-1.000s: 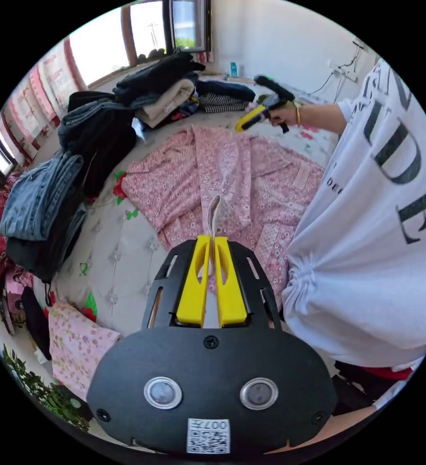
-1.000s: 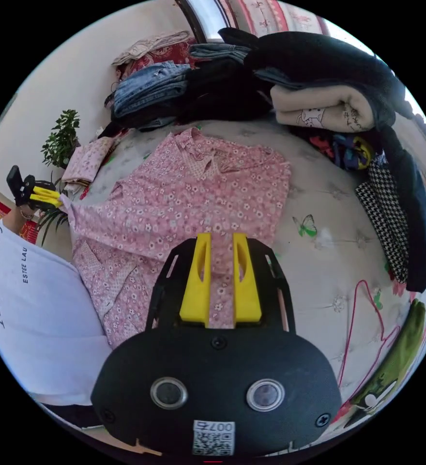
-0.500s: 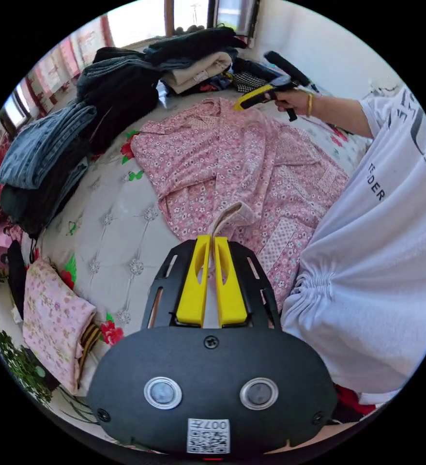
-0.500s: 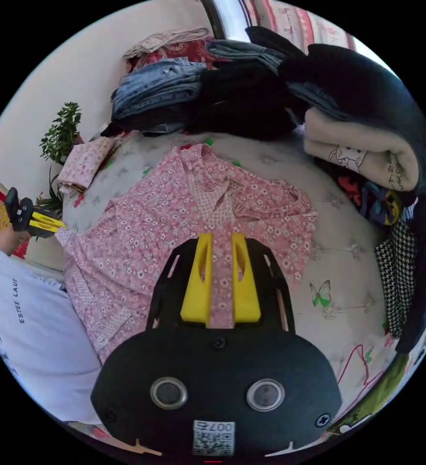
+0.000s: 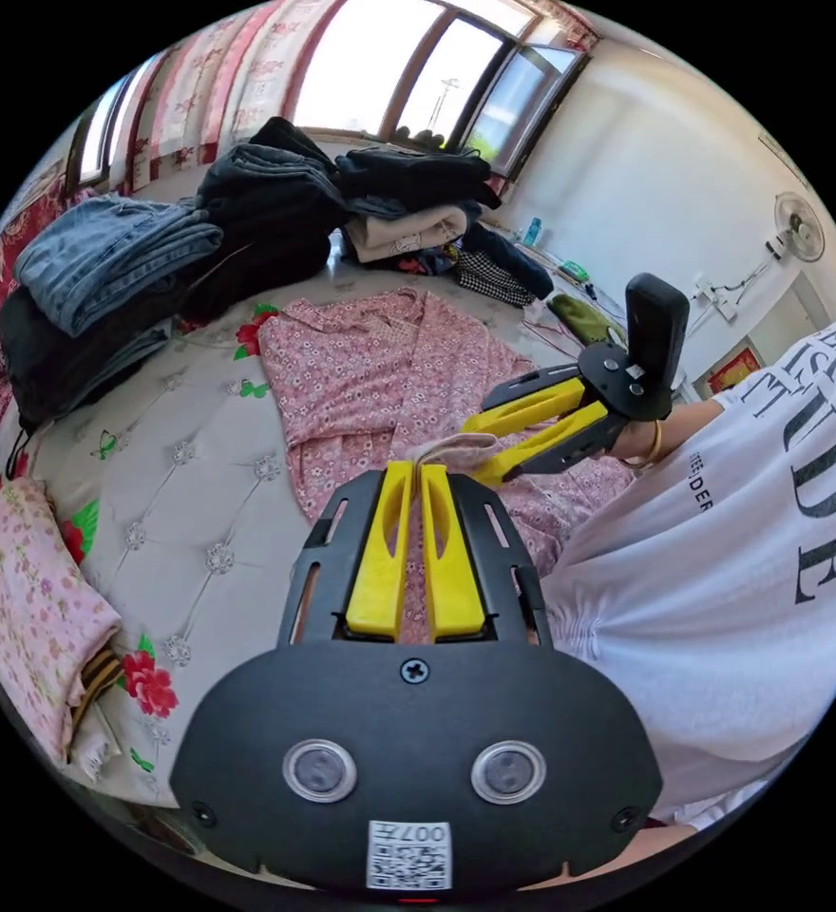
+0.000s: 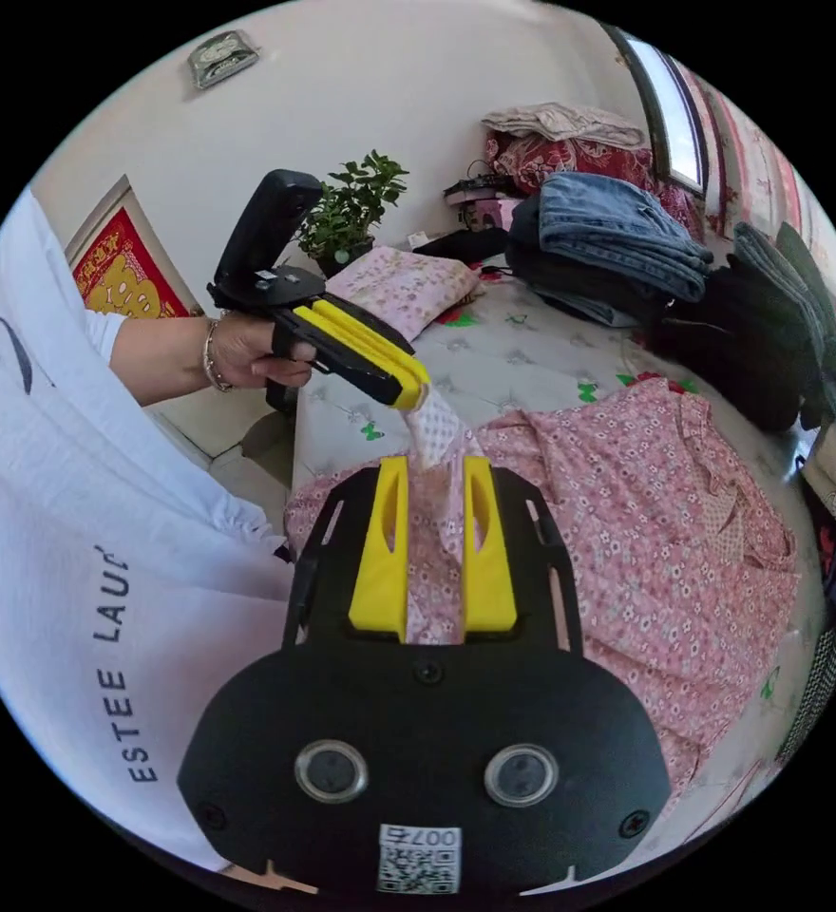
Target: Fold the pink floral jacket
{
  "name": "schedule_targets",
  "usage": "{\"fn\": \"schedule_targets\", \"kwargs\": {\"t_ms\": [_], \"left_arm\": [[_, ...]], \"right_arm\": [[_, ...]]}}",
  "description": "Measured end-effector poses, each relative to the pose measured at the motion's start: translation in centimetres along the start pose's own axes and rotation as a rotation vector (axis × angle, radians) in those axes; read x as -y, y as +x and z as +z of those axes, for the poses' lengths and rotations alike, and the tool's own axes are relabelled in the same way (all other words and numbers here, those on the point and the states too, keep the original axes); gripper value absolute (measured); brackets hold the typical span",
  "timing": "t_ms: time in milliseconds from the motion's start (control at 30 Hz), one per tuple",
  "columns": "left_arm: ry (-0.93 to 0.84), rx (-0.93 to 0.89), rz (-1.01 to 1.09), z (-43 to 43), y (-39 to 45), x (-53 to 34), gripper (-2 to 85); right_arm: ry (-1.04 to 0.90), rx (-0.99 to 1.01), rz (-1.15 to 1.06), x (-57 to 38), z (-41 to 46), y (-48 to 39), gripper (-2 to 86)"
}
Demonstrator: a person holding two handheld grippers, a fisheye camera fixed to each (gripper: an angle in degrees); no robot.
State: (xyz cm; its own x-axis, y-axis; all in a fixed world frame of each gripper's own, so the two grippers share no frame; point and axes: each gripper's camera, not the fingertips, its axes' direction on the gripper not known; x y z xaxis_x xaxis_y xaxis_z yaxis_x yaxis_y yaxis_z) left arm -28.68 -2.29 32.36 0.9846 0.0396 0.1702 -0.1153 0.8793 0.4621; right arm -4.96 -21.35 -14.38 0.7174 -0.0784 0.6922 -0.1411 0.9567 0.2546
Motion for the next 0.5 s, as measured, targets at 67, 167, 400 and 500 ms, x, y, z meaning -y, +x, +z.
{"fn": "schedule_targets", "kwargs": {"t_ms": [67, 167, 400, 500], "left_arm": [[-0.058, 0.053, 0.127, -0.3, 1.7, -0.4, -0.8], [-0.12, 0.123, 0.33, -1.2, 4.4, -1.4, -0.7], [-0.293, 0.211, 0.363, 3.1, 5.8, -5.9, 0.4], [-0.339, 0.212, 0.193, 4.3, 3.6, -9.0, 0.2]], "right_arm": [[-0.015, -0.034, -0.048, 0.8, -0.7, -0.9, 1.3], [-0.019, -0.009, -0.165, 0.8, -2.6, -2.9, 0.7], [-0.261, 0.106, -0.051, -1.3, 5.6, -4.8, 2.2], [-0.274, 0.195, 0.046, -2.5, 6.1, -4.8, 2.6]]}}
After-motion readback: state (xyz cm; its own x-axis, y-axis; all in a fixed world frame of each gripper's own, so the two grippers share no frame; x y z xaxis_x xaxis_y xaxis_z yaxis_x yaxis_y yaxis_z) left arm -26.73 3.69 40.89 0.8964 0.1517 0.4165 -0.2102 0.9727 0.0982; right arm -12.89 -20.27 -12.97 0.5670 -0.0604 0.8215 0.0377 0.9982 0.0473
